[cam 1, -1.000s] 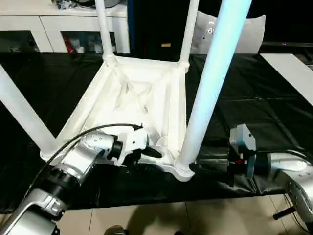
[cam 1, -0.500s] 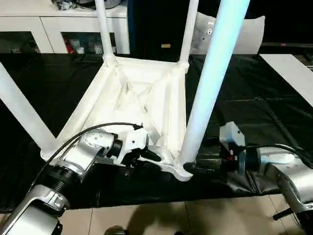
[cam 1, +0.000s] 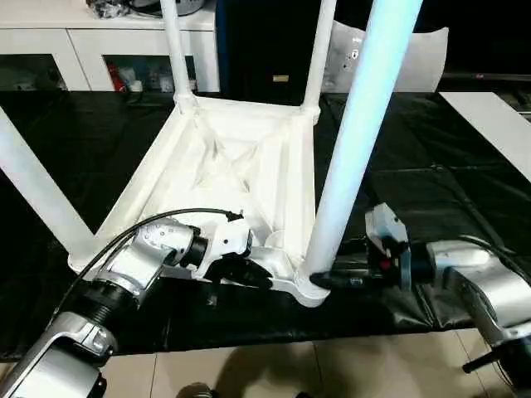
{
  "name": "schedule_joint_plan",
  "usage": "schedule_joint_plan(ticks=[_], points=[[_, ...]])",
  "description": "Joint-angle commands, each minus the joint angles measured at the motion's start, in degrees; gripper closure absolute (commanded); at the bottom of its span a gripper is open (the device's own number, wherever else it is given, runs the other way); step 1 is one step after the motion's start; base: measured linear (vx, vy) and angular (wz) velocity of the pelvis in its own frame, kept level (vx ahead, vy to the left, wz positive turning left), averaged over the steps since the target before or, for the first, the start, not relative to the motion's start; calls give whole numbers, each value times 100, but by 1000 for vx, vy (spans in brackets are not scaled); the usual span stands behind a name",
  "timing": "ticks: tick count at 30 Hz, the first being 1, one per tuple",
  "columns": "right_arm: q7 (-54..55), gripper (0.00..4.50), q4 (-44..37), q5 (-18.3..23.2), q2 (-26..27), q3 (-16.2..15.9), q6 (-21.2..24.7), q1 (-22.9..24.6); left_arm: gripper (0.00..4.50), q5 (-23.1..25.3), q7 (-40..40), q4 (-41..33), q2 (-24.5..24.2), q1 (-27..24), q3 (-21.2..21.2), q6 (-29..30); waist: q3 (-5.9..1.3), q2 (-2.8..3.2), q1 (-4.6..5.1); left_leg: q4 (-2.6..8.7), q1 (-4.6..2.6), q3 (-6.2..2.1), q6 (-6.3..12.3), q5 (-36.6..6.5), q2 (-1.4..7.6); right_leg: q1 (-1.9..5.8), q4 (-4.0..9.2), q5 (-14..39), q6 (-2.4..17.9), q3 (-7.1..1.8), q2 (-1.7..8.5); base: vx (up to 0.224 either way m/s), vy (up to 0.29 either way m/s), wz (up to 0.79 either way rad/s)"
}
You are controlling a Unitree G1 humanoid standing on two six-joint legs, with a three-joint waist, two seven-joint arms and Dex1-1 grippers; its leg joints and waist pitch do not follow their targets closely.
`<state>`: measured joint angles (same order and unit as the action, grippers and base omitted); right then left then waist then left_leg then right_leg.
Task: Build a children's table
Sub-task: Rotate leg to tighten
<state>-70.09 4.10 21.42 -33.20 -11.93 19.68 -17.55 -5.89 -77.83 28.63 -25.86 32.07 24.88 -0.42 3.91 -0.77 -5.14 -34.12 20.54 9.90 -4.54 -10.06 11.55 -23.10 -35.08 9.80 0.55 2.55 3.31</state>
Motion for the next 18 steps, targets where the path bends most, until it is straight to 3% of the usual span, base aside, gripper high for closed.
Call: schedule_joint_plan(ticks=[1,5,11,15,18], points=[[-81,195,109,-70,28,-88,-52,-105,450,67,-121,60,20,16,38,51,-396,-26,-22,394,-43,-36,114,-1439,138,257,489,2121,994,-210,414,0,0,0],[-201,226,154,36,84,-127,29,-149,450,37,-158,2,33,-17,31,127,-399,-21,-24,395,-41,-29,130,-1396,140,270,458,1829,1100,-216,407,0,0,0],[-56,251,-207,370,191,48,399,50,450,-3,218,-273,130,-53,-105,599,-361,-19,-25,408,-51,-32,120,-1492,140,257,488,2061,1054,-222,409,0,0,0],[1421,253,-667,75,721,216,827,315,450,-190,833,-907,398,-185,-317,1428,-324,1,-3,436,-58,-44,19,-1635,130,228,515,2410,930,-213,400,0,0,0],[2804,253,-770,-205,1435,472,1186,379,450,-180,1500,-1307,758,-311,-428,1920,-292,7,128,454,-31,-86,-108,-1867,77,215,595,3167,608,-157,400,0,0,0]])
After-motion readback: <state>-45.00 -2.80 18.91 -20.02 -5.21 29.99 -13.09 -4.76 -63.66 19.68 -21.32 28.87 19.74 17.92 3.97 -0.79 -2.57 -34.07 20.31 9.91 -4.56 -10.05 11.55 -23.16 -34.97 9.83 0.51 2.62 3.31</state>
